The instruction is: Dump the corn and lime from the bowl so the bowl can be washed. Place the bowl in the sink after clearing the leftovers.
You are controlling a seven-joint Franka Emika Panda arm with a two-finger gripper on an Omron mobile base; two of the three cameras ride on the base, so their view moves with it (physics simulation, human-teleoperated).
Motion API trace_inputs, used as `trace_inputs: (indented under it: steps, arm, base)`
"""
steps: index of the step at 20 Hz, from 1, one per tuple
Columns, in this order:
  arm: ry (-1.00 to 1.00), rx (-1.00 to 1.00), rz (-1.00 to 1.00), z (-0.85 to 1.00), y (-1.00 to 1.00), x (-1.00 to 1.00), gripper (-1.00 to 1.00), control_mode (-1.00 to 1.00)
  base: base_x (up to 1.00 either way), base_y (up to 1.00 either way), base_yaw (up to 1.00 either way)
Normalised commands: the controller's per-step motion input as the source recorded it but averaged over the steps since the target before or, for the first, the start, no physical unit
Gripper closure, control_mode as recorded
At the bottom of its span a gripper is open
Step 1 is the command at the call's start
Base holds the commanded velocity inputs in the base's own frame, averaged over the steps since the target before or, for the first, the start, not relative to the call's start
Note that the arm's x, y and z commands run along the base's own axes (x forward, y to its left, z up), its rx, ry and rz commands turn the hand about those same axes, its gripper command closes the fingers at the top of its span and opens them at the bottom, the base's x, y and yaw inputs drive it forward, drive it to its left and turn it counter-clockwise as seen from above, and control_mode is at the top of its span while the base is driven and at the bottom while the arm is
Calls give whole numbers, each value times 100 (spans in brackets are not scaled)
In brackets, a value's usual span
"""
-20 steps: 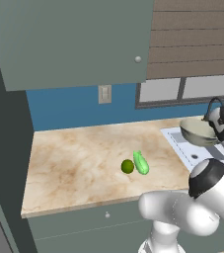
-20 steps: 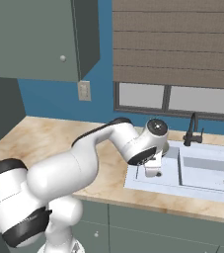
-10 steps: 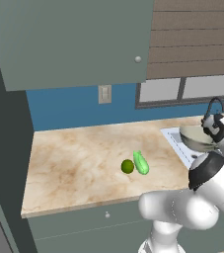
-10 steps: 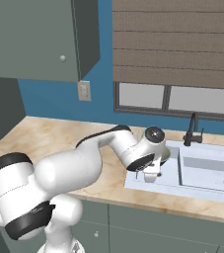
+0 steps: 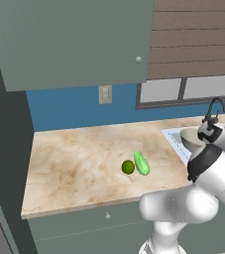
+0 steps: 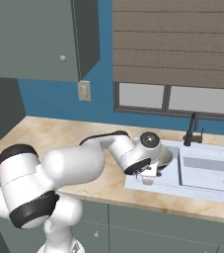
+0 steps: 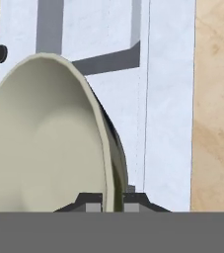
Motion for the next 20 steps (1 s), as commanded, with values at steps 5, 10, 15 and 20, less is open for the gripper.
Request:
trace_inputs:
  steps: [5, 10, 15, 20]
  arm:
    - [0, 0, -9, -12, -22, 14, 100, -100]
    - [2, 0, -3, -18, -12, 1, 100, -100]
    - [5, 0, 0, -32, 0, 2, 100, -100]
    - [3, 0, 0, -15, 0, 17, 100, -100]
  base:
    - [0, 0, 0]
    - [0, 0, 0]
    - [0, 0, 0]
    - [0, 0, 0]
